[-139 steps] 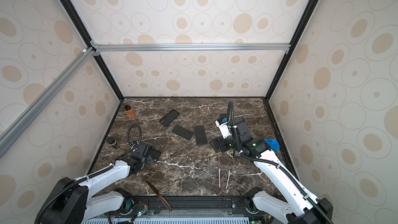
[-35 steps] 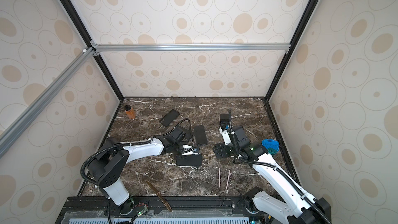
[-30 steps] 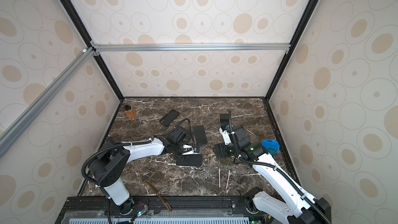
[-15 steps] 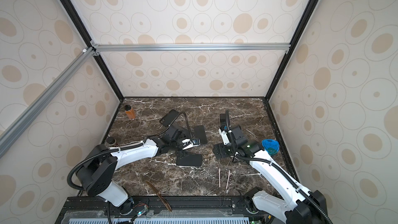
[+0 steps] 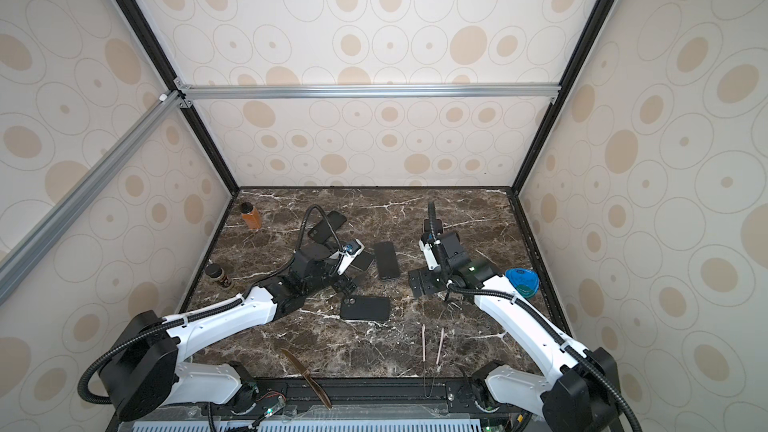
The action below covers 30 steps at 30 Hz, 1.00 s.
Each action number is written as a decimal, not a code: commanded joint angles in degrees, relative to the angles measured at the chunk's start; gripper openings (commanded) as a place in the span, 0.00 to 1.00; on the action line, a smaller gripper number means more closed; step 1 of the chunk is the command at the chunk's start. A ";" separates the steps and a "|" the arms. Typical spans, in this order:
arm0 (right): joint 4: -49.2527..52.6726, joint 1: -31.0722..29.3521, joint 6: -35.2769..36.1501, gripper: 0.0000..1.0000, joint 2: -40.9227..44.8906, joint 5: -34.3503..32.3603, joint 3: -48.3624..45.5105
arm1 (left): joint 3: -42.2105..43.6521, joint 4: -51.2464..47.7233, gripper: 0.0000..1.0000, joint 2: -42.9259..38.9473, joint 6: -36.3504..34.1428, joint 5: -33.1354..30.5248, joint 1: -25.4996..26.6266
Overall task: Put the phone into the phone case
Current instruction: 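Slide the black case inward with the left gripper while the right nears the blue phone, then lower the right gripper and grasp the blue-edged phone's near end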
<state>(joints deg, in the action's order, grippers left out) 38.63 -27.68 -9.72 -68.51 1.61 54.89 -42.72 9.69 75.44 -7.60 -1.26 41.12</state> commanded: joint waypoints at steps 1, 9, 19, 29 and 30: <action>1.49 -0.36 1.75 1.00 -2.70 -0.22 2.86 | -0.96 -2.94 1.00 -2.18 8.57 -8.54 -0.60; 1.21 -0.42 1.59 1.00 -9.34 1.09 7.85 | 1.93 -9.82 1.00 -7.13 20.71 -15.78 -0.70; -0.19 -0.90 2.29 0.99 -20.21 0.77 13.77 | 5.79 -15.41 1.00 -13.83 27.87 -22.67 -1.00; -2.29 -3.28 -0.95 1.00 -31.77 -0.36 19.78 | 9.42 -19.08 1.00 -18.57 35.33 -25.46 -1.55; -2.63 -3.74 -1.44 1.00 -32.75 -0.71 20.26 | 9.54 -19.27 1.00 -18.51 35.69 -25.59 -1.55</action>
<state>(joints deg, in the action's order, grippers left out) 36.47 -29.91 -9.43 -99.37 1.78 73.32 -33.39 -7.22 57.49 23.79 -24.80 40.23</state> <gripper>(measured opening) 0.998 0.998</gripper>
